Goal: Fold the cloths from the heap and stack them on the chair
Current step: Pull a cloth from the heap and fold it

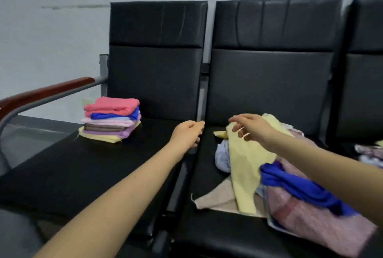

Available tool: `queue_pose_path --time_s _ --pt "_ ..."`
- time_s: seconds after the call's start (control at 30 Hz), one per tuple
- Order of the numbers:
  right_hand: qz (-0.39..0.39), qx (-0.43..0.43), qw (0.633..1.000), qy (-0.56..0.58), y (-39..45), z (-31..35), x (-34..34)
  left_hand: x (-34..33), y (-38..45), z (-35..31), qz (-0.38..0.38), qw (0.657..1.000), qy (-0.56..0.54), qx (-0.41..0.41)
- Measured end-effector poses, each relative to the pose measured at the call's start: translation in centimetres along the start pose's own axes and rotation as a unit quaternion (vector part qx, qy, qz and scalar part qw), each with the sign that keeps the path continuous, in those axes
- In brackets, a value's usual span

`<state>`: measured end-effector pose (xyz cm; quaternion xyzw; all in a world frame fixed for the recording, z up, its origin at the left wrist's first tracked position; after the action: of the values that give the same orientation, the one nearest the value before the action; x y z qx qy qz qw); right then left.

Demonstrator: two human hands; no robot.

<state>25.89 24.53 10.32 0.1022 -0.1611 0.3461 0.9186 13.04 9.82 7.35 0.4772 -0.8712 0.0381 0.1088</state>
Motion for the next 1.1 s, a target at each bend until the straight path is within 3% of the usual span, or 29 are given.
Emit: queue_pose_path --time_s 0.17,0.27,0.43,0.6,0.73,1.0,1.1 --pt "-0.08 -0.023 0.996 -0.026 -4.9 -4.9 11.3 -8.5 -6.2 -0.1 0.056 0.991 -0.076 0.096" --pt "-0.117 0.008 0.99 -0.08 -7.0 -7.5 16.1 -12.9 -8.1 0.5 0.092 0.991 -0.032 0.097" --pt "-0.144 0.076 0.972 -0.167 -10.5 -12.9 19.2 -17.4 -9.3 1.0 0.115 0.975 0.135 -0.137" --pt "-0.127 0.065 0.97 -0.197 -11.9 -17.7 19.7 -20.5 -8.9 1.5 0.169 0.899 0.267 -0.304" --pt "-0.163 0.082 0.971 -0.156 -11.5 -18.2 20.5 -22.0 -8.8 1.9 0.306 0.837 0.272 -0.364" --pt "-0.14 0.099 0.985 0.015 -10.6 -17.7 21.4 -22.9 -8.0 1.5 0.295 0.861 0.211 -0.356" --pt "-0.168 0.092 0.973 0.129 -10.7 -16.9 22.1 -21.9 -8.1 0.5 0.267 0.9 0.149 -0.31"
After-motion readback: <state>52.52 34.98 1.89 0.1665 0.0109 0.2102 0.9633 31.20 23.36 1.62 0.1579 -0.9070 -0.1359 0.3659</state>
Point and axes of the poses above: each hand's wrist, its own y-axis towards the middle knuckle, its own x-axis out of the back of the hand, z = x × y, the point moved 2 cm from there along y, towards the middle knuckle, and after that the axes turned 7 degrees about -z, right-handed, at the moved point
